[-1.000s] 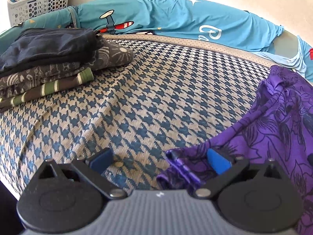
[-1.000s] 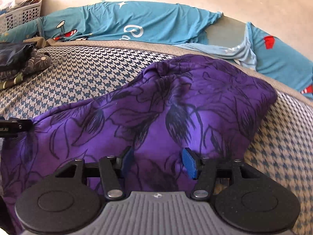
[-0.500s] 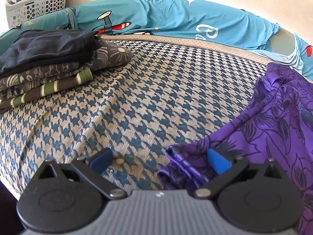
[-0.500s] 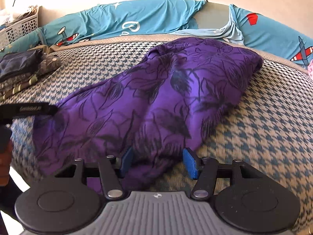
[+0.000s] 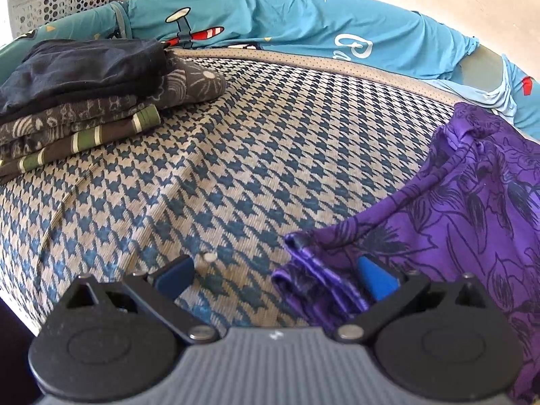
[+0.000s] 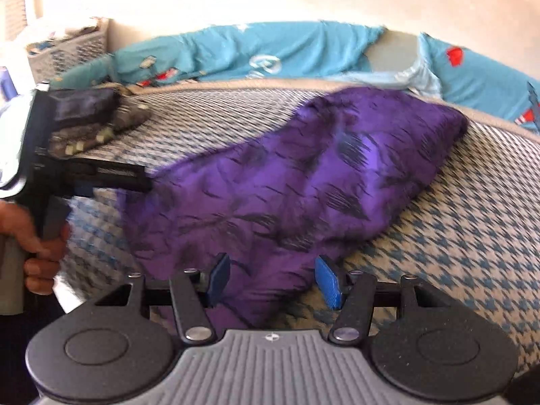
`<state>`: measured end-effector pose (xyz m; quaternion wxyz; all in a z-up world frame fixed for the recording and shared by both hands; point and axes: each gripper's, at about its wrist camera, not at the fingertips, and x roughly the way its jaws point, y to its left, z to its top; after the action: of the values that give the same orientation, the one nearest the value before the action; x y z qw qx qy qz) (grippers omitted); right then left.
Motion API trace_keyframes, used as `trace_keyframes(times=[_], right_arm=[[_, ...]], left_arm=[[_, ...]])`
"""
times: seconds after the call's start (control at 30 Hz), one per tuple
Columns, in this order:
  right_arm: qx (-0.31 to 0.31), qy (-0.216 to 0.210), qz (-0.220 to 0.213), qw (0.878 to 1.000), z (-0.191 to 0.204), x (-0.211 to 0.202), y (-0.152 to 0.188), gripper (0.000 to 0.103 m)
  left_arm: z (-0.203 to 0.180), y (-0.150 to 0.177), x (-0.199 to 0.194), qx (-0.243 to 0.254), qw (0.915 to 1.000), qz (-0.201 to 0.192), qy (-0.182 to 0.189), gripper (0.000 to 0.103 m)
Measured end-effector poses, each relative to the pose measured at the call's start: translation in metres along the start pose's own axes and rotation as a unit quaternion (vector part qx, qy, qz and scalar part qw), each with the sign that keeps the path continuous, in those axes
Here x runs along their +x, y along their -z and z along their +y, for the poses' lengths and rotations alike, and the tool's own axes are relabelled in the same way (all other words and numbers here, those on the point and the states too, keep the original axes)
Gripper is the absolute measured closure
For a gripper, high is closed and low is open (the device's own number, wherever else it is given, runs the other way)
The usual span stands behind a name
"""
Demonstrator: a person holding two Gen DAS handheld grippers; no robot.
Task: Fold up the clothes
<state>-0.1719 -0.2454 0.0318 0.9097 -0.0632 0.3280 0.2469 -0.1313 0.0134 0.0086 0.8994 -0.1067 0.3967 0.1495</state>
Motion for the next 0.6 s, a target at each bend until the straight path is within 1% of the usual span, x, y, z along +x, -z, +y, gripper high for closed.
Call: trace_keyframes(times=[0.13, 0.27, 0.37, 0.47, 0.6], right_arm=[[-0.037, -0.031, -0.005, 0.999, 0.019, 0.000, -0.001, 0.047], [-0.090, -0.056, -0.008, 0.994, 0.041, 0.004, -0.002, 0.048], [-0.120, -0.062, -0.007, 0.991, 0.056, 0.010, -0.001, 0.048], [-0.142, -0.061, -0.003, 0.988, 0.066, 0.015, 0.000, 0.048], [-0.169, -0.059, 0.003, 0.984, 0.078, 0.022, 0.001, 0.048]], left_arm=[[0.001, 0.002, -0.004, -0.004, 0.9998, 0.011, 0.016, 0.000], [0.003, 0.004, -0.007, -0.010, 0.9991, 0.020, 0.035, 0.000], [0.005, 0.006, -0.008, -0.013, 0.9984, 0.025, 0.050, 0.000], [0.008, 0.006, -0.011, -0.022, 0.9960, 0.035, 0.079, 0.000], [0.012, 0.006, -0.014, -0.035, 0.9909, 0.052, 0.119, 0.000]])
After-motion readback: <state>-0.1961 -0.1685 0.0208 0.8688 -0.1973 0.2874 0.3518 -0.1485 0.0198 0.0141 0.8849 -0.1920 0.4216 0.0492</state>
